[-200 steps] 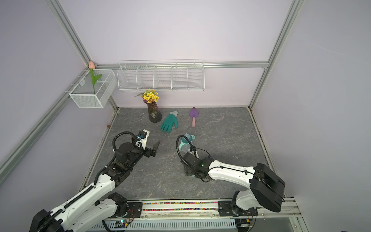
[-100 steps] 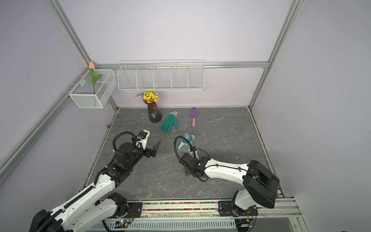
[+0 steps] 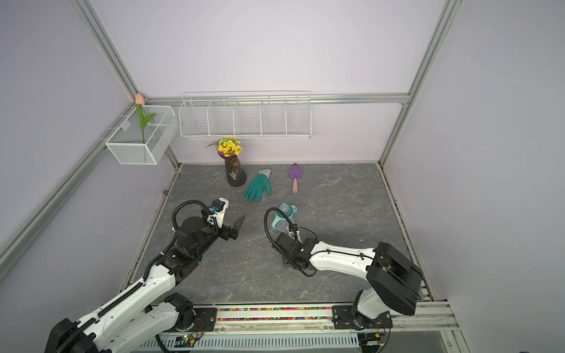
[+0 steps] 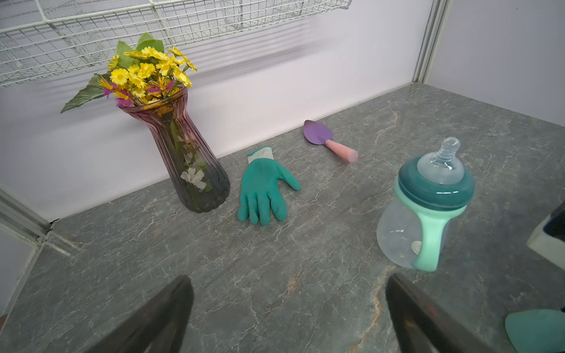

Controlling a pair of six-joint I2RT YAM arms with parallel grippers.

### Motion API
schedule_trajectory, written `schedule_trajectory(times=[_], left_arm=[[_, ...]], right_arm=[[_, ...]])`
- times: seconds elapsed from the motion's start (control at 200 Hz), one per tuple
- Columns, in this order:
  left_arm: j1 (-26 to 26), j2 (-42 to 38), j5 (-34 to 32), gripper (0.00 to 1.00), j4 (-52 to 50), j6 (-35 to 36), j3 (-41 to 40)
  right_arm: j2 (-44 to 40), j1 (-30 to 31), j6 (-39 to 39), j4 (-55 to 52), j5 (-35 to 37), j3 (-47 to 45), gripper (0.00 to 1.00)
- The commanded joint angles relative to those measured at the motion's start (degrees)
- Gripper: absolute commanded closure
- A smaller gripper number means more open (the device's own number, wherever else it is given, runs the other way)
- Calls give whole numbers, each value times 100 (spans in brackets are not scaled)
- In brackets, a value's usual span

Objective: Assemble the baby bottles
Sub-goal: Pick up the lid from the center of the board, then close the lid on the baby bottle.

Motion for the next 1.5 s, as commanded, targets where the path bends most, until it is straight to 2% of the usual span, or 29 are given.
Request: schedule_trajectory(times=[0.0, 0.12, 0.295, 0.415, 0.54, 0.725, 0.89, 1.17, 1.494], left_arm=[[22, 55, 81, 1, -51, -20, 200], [20, 113, 86, 1, -41, -12, 214], [21, 161, 116, 1, -33, -3, 244], [20, 204, 145, 1, -33, -6, 271], [26, 204, 191, 1, -33, -13, 269], [22, 215, 250, 1, 18, -23, 229], [27, 199, 222, 1, -6, -29, 236], [25, 221, 221, 1, 2, 19, 218], [23, 282, 223, 1, -7, 78, 242]], right_arm=[[3, 34, 55, -133, -85, -12, 51], [-201, 30, -191, -435, 82, 136, 52], [-999, -131, -948, -1383, 486, 741, 52], [-1525, -582, -1678, -1880, 511, 1254, 52], [-1763, -1202, -2558, -1918, 85, 1817, 54], [-1136, -1860, -3532, -1556, -873, 2912, 55], [-251, -2011, -3879, -1212, -1390, 3759, 57], [540, -2054, -4103, -656, -1602, 4032, 58], [824, -2070, -4249, -719, -1390, 4162, 58]])
